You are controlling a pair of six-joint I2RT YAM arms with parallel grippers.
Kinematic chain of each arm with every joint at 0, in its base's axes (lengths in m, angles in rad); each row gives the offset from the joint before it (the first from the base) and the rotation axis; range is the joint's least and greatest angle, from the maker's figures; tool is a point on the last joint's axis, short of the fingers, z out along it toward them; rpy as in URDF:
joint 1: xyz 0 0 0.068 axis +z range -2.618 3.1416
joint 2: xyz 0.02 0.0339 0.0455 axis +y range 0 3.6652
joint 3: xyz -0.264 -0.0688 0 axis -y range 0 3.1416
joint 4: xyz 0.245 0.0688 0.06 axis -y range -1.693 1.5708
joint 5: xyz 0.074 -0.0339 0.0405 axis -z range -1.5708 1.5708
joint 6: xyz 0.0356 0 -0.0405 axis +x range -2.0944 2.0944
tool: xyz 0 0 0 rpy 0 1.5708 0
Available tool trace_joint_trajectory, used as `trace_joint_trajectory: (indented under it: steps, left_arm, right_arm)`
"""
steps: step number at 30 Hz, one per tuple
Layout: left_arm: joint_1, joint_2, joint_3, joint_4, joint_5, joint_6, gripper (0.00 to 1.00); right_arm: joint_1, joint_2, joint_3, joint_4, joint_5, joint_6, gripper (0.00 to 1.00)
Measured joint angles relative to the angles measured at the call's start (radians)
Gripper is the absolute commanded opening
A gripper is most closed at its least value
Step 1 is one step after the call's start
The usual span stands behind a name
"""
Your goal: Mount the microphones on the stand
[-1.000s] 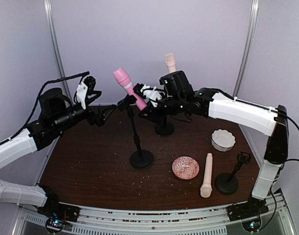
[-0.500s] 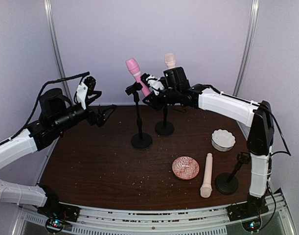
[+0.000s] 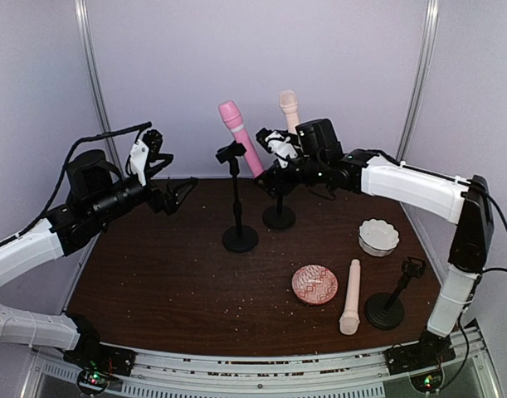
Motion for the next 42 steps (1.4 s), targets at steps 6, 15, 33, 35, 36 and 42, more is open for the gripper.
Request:
trace_joint_trajectory:
  steps: [6,15,33,35,36,42]
  left_arm:
    - [0.0,0.003,0.0,0.0,0.017,0.0,0.95]
    - [0.0,0.017,0.001,-0.007,0.073,-0.009,0.94]
    - [0.0,0.035,0.016,-0.008,0.167,-0.031,0.93]
    - [0.0,0.035,0.017,-0.008,0.173,-0.032,0.93]
    - [0.0,0.035,0.017,-0.008,0.177,-0.033,0.93]
    - [0.0,0.037,0.018,-0.008,0.193,-0.04,0.93]
  right_arm:
    - [0.01,-0.287,-0.225,-0.063,0.039,0.064,0.79]
    - [0.092,-0.79,-0.455,-0.338,0.189,0.364,0.72]
    - [0.16,-1.063,-0.582,-1.034,0.435,0.853,0.72]
    - [0.16,-1.068,-0.589,-1.045,0.445,0.858,0.71]
    - [0.161,-1.073,-0.595,-1.052,0.45,0.861,0.71]
    - [0.161,-1.089,-0.653,-1.095,0.473,0.867,0.7]
